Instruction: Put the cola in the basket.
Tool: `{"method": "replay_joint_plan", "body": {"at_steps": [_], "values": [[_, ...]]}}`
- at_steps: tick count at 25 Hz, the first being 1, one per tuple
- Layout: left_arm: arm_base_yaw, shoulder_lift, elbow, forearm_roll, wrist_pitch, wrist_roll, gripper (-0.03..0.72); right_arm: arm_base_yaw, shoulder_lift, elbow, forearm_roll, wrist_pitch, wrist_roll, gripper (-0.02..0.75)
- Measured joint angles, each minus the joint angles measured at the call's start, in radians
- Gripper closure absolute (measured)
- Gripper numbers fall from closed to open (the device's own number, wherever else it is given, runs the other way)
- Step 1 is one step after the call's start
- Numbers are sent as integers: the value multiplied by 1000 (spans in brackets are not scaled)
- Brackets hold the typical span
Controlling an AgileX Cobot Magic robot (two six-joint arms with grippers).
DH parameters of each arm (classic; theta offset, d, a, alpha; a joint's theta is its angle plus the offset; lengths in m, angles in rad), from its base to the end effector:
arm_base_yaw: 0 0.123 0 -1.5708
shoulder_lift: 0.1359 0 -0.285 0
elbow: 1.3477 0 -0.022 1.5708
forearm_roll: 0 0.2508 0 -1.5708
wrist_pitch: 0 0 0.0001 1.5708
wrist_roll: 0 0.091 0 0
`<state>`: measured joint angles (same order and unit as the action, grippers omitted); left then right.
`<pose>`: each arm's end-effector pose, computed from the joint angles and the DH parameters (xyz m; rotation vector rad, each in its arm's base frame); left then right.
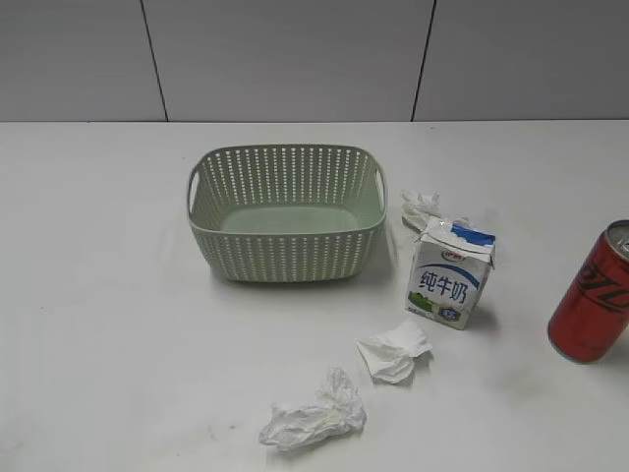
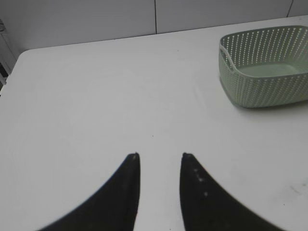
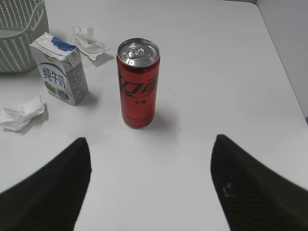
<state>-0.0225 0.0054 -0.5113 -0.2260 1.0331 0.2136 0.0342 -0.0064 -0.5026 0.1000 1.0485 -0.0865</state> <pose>-0.0057 -0.0174 0.2844 0.2422 1.9791 -0.1460 -0.0061 0.0077 0.2793 -0.1262 2.0162 0.0861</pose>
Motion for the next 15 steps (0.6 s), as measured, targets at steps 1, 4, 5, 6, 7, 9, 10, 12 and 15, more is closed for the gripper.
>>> {"method": "replay_joint_plan", "body": {"at_steps": [1, 4, 5, 6, 7, 9, 10, 12, 15], "values": [[0, 0, 0, 0, 0, 0, 460, 0, 0, 0, 0, 0, 0, 151], [0, 0, 0, 0, 0, 0, 460, 0, 0, 0, 0, 0, 0, 151], [0, 0, 0, 0, 0, 0, 460, 0, 0, 0, 0, 0, 0, 151], [0, 0, 0, 0, 0, 0, 460, 0, 0, 0, 0, 0, 0, 151], [0, 0, 0, 0, 0, 0, 460, 0, 0, 0, 0, 0, 0, 151], [0, 0, 0, 0, 0, 0, 460, 0, 0, 0, 0, 0, 0, 151], [0, 0, 0, 0, 0, 0, 460, 0, 0, 0, 0, -2, 0, 151], [0, 0, 0, 0, 0, 0, 460, 0, 21, -1, 1, -2, 0, 144], [0, 0, 0, 0, 0, 0, 460, 0, 98, -13, 22, -1, 0, 116]]}}
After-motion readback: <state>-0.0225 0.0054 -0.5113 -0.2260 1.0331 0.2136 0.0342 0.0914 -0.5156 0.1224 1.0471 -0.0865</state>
